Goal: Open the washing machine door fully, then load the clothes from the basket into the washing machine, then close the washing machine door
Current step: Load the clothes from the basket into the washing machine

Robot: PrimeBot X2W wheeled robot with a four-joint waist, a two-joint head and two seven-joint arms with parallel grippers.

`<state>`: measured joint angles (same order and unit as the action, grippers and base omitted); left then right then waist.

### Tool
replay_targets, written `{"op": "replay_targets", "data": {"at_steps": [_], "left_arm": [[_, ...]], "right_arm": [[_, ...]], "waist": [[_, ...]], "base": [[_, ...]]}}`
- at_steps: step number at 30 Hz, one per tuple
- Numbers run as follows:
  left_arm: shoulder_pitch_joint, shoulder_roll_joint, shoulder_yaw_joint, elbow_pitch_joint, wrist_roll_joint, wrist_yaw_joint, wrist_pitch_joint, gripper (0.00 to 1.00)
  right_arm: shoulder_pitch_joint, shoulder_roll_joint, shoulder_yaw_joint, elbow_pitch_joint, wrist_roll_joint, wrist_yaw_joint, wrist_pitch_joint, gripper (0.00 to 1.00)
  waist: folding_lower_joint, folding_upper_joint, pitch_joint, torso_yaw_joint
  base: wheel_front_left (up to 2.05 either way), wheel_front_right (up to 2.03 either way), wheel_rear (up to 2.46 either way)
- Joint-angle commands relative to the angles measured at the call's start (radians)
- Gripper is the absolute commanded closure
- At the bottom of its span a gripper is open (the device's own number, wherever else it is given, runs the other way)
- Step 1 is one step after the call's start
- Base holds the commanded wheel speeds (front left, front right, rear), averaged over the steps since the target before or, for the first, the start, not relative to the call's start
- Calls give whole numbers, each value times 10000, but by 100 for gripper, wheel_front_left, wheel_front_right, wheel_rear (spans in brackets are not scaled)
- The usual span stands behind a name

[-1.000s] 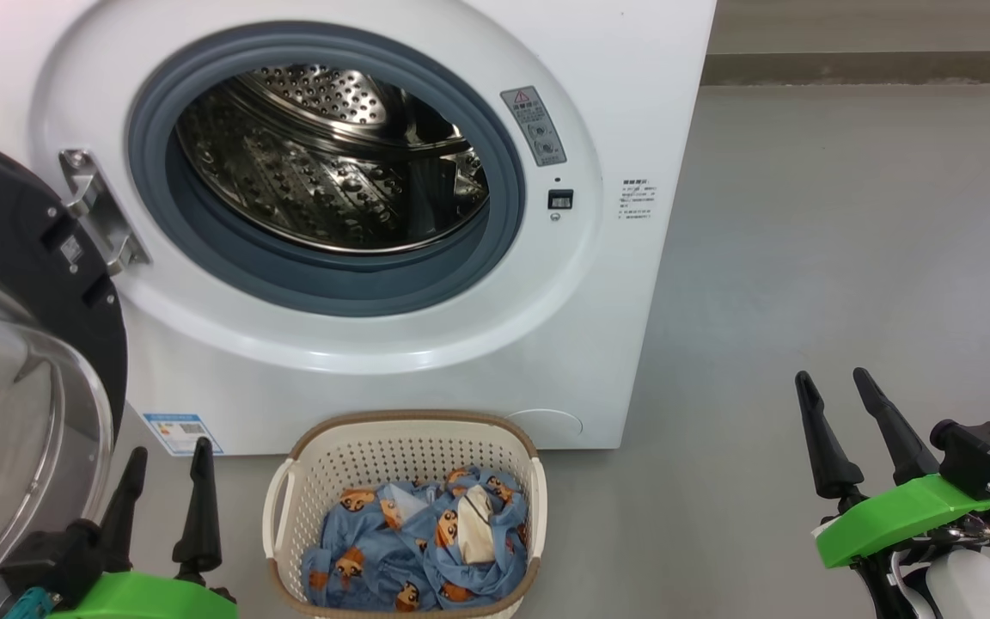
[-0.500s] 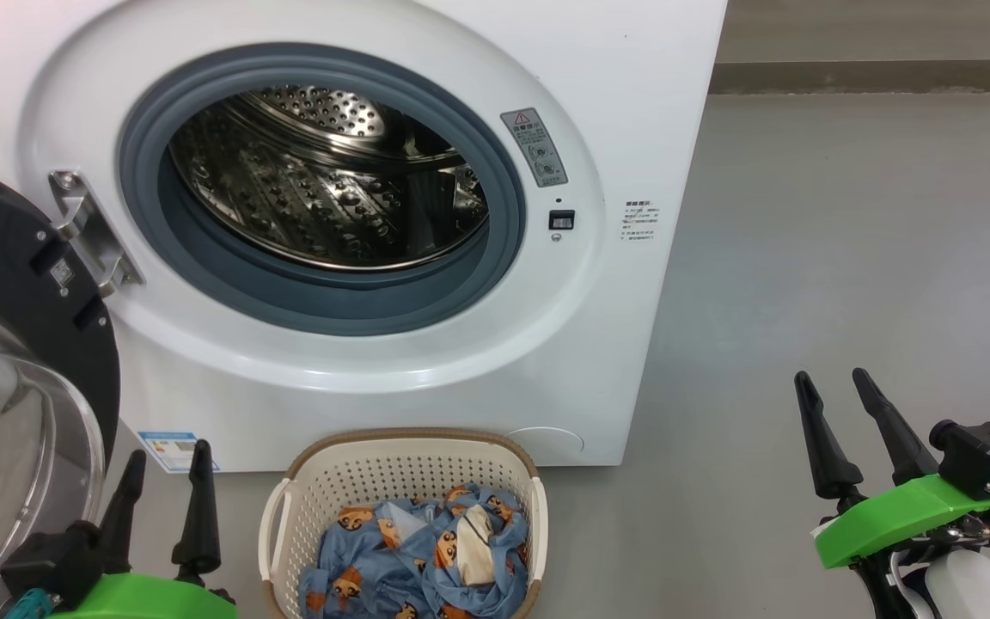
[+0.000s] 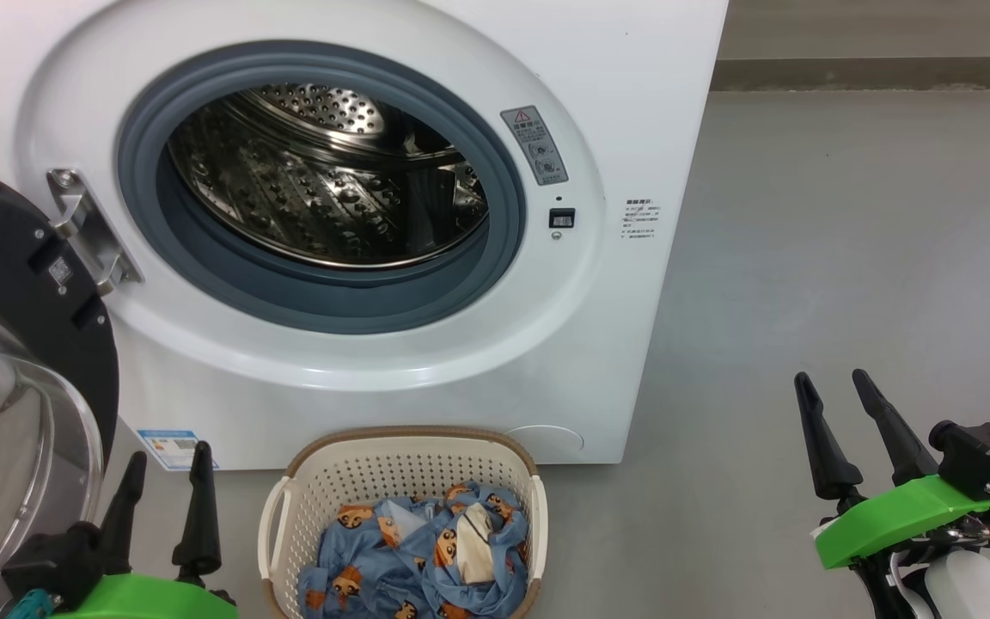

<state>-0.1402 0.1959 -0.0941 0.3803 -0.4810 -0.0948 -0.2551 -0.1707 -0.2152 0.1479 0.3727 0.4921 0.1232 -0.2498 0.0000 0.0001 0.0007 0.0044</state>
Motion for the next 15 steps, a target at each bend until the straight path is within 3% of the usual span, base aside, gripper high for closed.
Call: {"op": "replay_targets", "data": {"at_steps": [1, 15], "left_arm": [[-359, 177, 356, -167, 135, -35, -67, 0], [-346, 183, 325, -138, 169, -46, -67, 0]], "right_arm": [[-137, -80, 140, -199, -10, 75, -120, 0], [-145, -116, 216, -200, -2, 75, -120, 0]], "waist": [[0, -1, 2, -1], [0, -1, -5, -3]], "base": [[0, 0, 0], [0, 0, 0]]}}
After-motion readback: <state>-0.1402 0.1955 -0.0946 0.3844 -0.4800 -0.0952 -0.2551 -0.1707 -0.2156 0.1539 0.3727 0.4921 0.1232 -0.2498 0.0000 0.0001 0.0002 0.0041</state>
